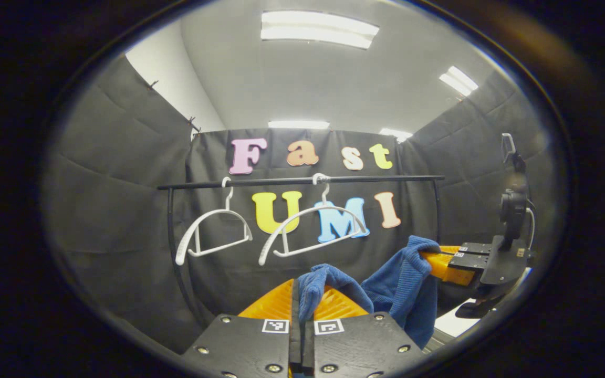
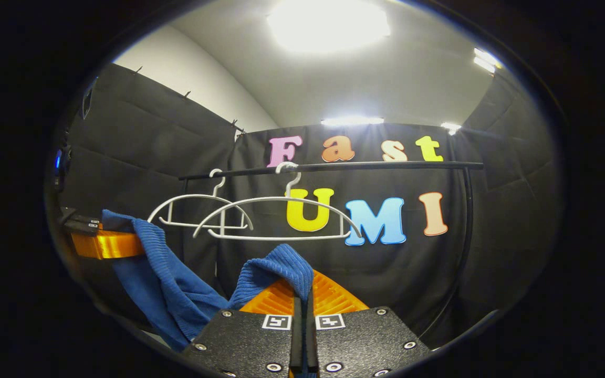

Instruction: Grasp the clothes on the hanger with both hands and then place them into the laundry hamper below.

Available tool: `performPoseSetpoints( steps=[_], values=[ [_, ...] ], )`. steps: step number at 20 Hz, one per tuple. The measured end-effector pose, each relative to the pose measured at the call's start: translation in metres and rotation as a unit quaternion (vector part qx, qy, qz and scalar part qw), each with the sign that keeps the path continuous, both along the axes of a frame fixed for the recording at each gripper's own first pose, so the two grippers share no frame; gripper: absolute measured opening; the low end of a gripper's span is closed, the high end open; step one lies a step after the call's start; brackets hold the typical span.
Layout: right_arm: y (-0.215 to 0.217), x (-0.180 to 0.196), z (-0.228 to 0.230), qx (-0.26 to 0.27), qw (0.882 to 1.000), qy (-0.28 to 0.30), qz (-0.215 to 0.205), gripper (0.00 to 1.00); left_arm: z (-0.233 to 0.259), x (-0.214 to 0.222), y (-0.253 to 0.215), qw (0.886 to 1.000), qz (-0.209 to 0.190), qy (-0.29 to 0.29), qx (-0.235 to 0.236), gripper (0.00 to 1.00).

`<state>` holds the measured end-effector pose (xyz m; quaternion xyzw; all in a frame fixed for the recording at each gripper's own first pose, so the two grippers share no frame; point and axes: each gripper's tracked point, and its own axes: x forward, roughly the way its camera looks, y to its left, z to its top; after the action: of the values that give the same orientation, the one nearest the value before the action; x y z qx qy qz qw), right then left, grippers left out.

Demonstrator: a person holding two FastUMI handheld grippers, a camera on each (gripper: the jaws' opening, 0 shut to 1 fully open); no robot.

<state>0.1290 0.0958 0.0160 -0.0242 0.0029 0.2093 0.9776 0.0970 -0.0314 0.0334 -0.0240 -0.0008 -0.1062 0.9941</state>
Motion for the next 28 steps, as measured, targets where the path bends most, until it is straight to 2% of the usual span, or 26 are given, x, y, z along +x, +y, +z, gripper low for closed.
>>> performPoseSetpoints(
  steps=[6,13,18,28],
  values=[
    [0.022,-0.029,-0.043,-0.007,0.998,0.051,0.033,0.02,-0.04,-0.011,-0.026,0.999,-0.01,0.031,-0.011,0.02],
    [0.03,-0.054,-0.123,-0.027,0.991,0.123,0.038,0.02,-0.125,-0.022,-0.033,0.995,-0.001,0.096,-0.005,0.02],
    [0.026,-0.063,-0.175,-0.046,0.983,0.176,0.034,0.02,-0.184,-0.027,-0.023,0.988,0.013,0.152,-0.02,0.02],
    [0.019,-0.078,-0.269,-0.089,0.958,0.269,0.038,0.02,-0.281,-0.035,-0.007,0.968,0.04,0.246,0.001,0.03]
  ],
)
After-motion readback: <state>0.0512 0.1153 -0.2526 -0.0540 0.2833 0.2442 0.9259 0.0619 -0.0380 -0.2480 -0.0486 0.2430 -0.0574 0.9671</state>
